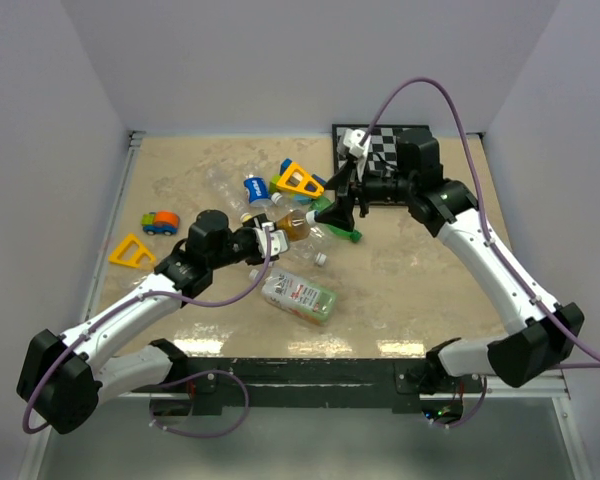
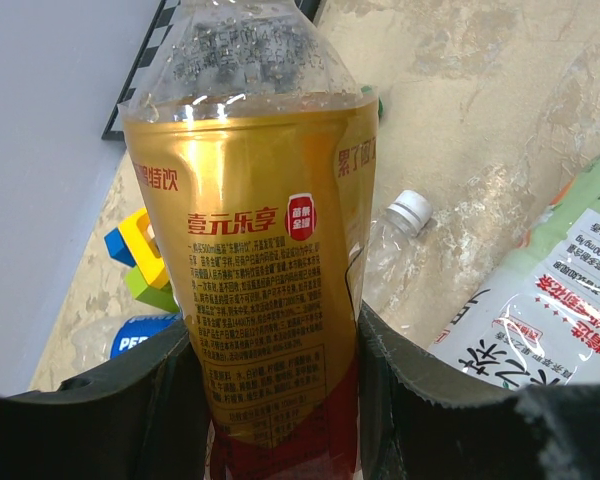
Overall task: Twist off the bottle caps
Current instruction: Unscrew the bottle cap from the plastic bottle.
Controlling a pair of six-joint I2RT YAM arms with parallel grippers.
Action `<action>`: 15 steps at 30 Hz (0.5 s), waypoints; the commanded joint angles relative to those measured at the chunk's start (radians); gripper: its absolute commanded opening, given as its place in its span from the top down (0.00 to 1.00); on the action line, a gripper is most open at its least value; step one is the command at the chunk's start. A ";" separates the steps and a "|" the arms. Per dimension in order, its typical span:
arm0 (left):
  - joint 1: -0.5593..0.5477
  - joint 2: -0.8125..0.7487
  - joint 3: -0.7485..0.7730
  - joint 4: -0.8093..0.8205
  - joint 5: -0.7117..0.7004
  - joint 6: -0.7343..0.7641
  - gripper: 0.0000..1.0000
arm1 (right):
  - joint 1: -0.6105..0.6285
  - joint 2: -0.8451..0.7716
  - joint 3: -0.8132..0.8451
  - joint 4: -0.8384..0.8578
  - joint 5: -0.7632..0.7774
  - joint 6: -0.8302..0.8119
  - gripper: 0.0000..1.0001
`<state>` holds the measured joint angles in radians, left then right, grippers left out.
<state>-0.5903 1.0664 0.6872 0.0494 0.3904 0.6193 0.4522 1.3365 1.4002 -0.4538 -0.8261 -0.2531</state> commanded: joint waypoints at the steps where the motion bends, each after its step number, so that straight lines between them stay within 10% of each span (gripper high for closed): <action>1: -0.003 -0.008 0.017 0.035 0.021 -0.015 1.00 | 0.013 0.049 0.013 0.004 0.030 0.083 0.18; 15: -0.002 -0.005 0.017 0.035 0.010 -0.015 1.00 | 0.036 0.105 0.037 -0.077 0.015 0.012 0.50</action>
<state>-0.5903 1.0676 0.6872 0.0311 0.3809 0.6136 0.4854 1.4628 1.4033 -0.5068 -0.8024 -0.2138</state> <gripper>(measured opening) 0.530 0.564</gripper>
